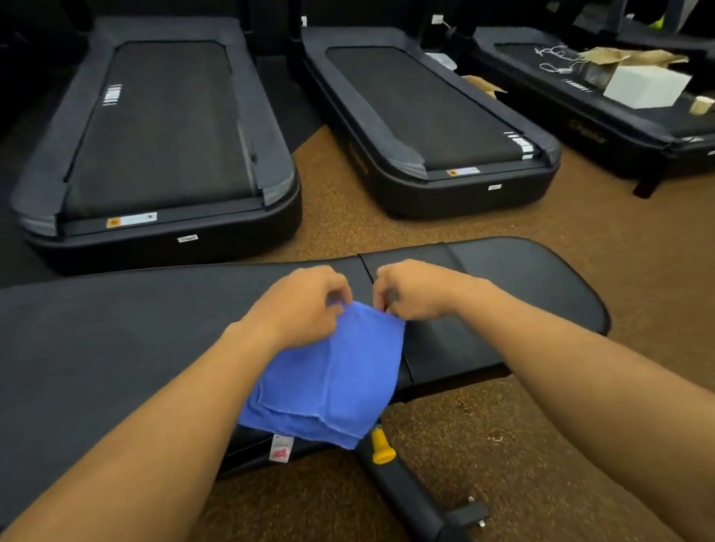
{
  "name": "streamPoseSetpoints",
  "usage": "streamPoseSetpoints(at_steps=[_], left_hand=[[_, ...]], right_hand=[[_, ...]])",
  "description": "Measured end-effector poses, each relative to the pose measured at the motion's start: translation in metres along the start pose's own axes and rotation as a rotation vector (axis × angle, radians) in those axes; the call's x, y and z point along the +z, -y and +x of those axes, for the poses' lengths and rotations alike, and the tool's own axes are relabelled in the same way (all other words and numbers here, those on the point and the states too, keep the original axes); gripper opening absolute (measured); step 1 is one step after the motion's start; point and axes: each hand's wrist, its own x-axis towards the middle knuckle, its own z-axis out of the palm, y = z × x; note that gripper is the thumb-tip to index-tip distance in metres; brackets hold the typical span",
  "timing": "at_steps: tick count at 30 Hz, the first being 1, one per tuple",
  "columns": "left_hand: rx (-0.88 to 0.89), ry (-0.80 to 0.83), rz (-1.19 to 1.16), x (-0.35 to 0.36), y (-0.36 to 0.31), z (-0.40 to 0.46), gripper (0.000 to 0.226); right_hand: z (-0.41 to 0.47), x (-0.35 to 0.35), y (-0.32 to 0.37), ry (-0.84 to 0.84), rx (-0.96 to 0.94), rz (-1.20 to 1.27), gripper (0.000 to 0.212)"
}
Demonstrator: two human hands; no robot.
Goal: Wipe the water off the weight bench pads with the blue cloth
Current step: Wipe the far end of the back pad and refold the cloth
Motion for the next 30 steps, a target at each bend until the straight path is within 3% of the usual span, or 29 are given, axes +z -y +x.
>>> streamPoseSetpoints(at_steps=[3, 8, 14, 19, 27, 30], left_hand=[[0.122, 0.147, -0.044, 0.012, -0.016, -0.008, 0.016], [0.257, 0.030, 0.039, 0.046, -0.005, -0.030, 0.040], [0.318, 0.122, 0.149, 0.050, 0.008, -0.043, 0.062], [0.271, 0.249, 0.271, 0.055, -0.005, -0.031, 0.059], [0.283, 0.194, 0.305, 0.073, -0.047, 0.027, 0.047], [0.212, 0.199, 0.286, 0.071, -0.051, 0.049, 0.034]], right_hand=[[0.001, 0.001, -0.008, 0.063, -0.115, -0.069, 0.027], [0.007, -0.005, -0.016, 0.153, -0.222, -0.209, 0.039], [0.012, -0.022, -0.016, 0.246, -0.260, -0.482, 0.020], [0.007, -0.043, -0.018, 0.218, -0.305, -0.458, 0.017], [0.008, -0.046, -0.017, 0.208, -0.292, -0.489, 0.026], [0.011, -0.046, -0.017, 0.196, -0.302, -0.499, 0.027]])
